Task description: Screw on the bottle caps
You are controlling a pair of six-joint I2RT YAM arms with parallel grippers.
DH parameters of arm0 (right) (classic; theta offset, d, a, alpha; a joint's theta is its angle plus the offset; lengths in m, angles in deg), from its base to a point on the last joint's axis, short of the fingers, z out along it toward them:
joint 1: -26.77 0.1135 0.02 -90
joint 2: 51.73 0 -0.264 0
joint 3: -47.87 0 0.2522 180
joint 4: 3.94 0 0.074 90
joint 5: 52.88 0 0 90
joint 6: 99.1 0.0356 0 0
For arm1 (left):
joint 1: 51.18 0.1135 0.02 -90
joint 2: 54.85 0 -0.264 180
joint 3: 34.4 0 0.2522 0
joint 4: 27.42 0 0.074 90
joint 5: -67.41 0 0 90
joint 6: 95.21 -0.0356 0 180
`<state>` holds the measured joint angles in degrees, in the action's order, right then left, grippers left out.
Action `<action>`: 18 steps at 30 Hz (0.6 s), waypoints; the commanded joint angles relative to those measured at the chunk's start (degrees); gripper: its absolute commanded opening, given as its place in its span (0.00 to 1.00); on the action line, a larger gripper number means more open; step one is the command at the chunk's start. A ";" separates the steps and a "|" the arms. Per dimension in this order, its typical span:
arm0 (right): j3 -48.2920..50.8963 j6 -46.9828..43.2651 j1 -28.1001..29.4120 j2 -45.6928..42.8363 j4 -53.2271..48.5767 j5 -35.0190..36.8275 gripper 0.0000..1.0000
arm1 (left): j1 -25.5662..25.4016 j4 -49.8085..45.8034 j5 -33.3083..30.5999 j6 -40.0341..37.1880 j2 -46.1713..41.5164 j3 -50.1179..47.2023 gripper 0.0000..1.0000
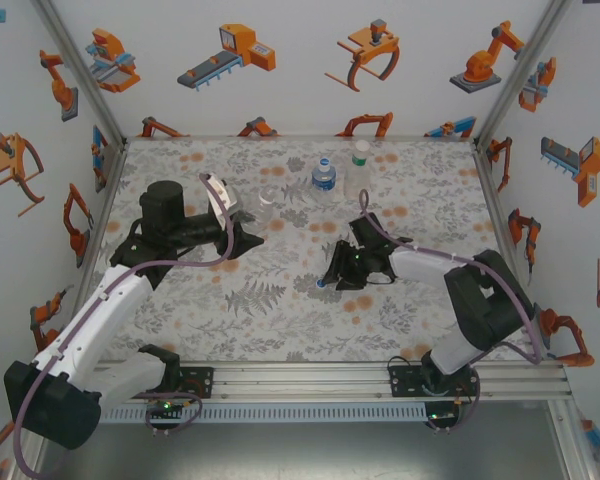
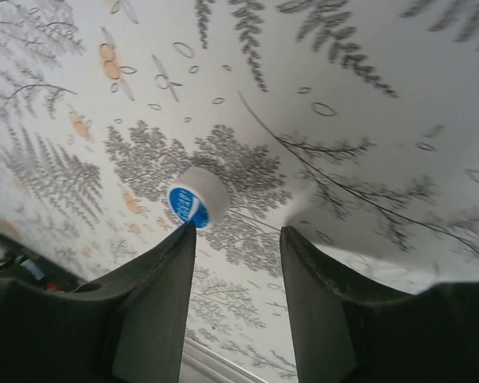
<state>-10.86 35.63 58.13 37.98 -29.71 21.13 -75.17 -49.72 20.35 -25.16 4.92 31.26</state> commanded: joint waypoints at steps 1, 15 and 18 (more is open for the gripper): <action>-4.68 -5.80 2.61 -2.47 -7.87 10.42 0.46 | -0.26 1.13 1.45 -0.89 0.19 -0.03 0.00; -13.78 -23.07 14.14 4.51 -8.23 19.15 0.47 | -0.14 1.14 1.42 -1.06 -0.22 -0.05 0.00; -14.74 -23.10 15.08 6.91 -8.03 19.32 0.47 | -0.11 1.14 1.36 -1.06 -0.43 -0.04 0.00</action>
<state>-23.91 14.42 72.11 43.20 -36.55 38.99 -75.17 -49.72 20.35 -25.18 4.96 31.26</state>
